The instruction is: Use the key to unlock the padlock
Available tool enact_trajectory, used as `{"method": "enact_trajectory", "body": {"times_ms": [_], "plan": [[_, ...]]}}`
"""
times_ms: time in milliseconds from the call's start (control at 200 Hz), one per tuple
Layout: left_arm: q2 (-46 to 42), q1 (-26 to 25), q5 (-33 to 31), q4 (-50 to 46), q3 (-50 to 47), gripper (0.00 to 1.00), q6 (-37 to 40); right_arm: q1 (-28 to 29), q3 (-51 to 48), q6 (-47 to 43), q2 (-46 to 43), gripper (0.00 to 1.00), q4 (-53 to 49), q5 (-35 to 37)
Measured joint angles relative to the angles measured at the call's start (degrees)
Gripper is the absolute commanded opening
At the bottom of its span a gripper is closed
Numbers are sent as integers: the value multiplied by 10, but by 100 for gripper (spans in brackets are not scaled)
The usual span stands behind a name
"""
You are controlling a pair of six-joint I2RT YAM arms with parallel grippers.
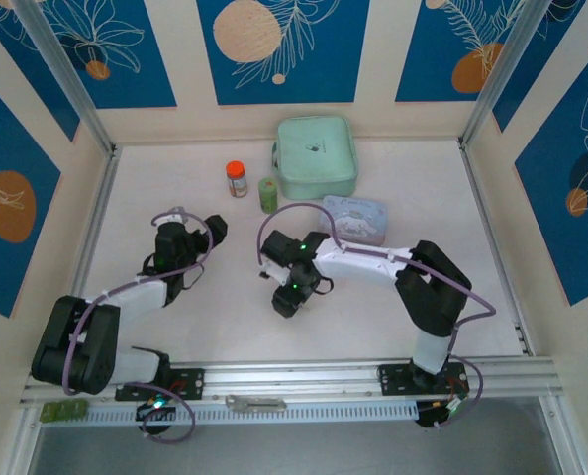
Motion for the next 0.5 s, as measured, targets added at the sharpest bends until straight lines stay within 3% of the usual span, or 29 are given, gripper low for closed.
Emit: {"method": "enact_trajectory", "body": {"times_ms": [245,400,500], "plan": [[-6,0,-7,0,-1,100,-12,9,1,-2,29,58,-9,37],[-19,0,-9,-1,-1,99,-12,10,1,-2,38,51,2,49],[-27,0,-13,-1,-1,99,-12,11,1,-2,42,41,10,56]]}}
